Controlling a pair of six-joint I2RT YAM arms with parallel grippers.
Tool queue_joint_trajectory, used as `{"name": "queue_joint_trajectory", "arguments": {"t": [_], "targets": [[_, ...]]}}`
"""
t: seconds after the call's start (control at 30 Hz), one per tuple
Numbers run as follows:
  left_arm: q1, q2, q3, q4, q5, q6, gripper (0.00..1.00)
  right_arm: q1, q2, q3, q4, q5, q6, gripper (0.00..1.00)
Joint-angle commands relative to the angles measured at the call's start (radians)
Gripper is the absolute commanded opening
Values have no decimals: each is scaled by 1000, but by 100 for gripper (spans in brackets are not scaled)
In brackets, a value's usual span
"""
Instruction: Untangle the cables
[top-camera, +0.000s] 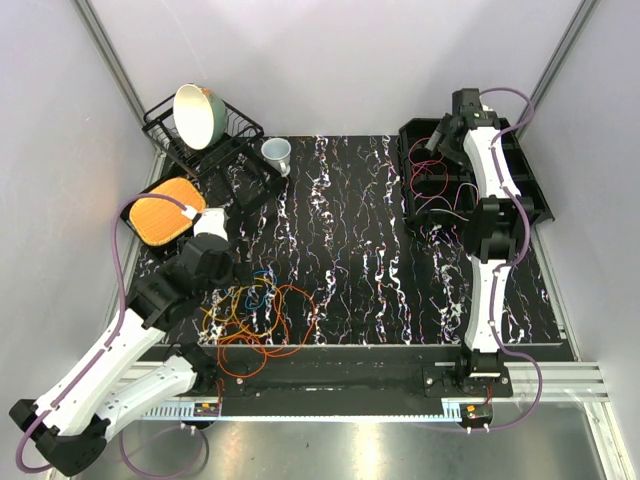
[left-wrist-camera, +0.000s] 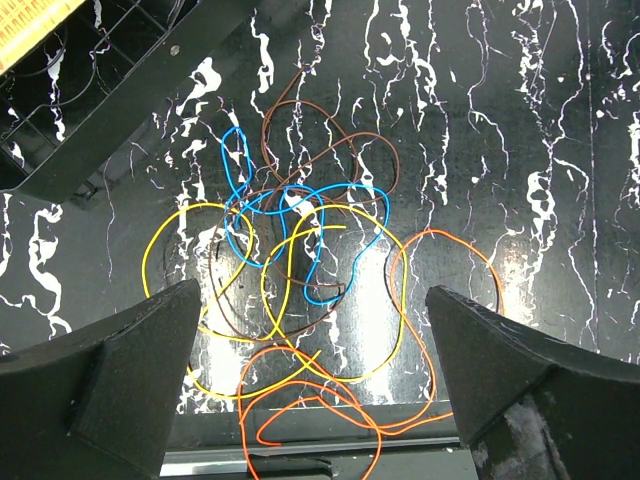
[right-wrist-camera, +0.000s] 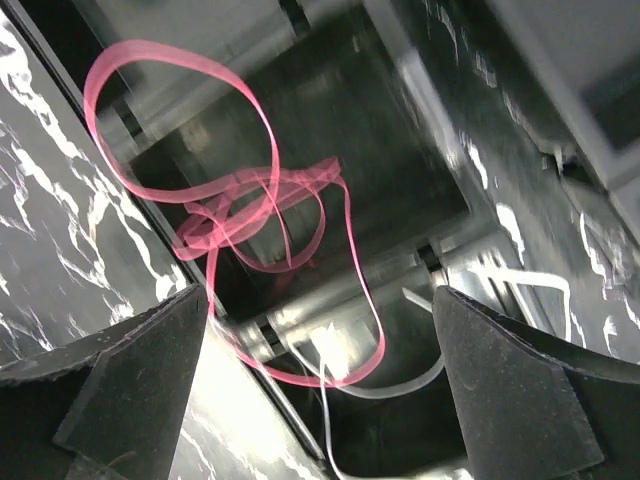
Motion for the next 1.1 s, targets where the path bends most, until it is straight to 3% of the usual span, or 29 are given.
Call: {"name": "queue_joint_trajectory", "arguments": {"t": [0.0,0.13,0.27,0.57,0.77,1.07], "targets": [[3,7,1,42,-11,1,99,1,-232,-123,67,-65,38,100],[3,11,1,42,-13,0,99,57,-385,-365,248,-318,37,100],[3,25,2,42,-11,0,99,182,-517,-566,326,-261,6,100],[3,59,7,31,-25,-8,99,421,-721,-971,597,-436,136,97],[5,62,7,28,-33,-13,99,644,-719,-1162,789,-478,297,88],[3,59,7,28,-30,-11,99,883,-528,-1162,975,-507,518,84]]}}
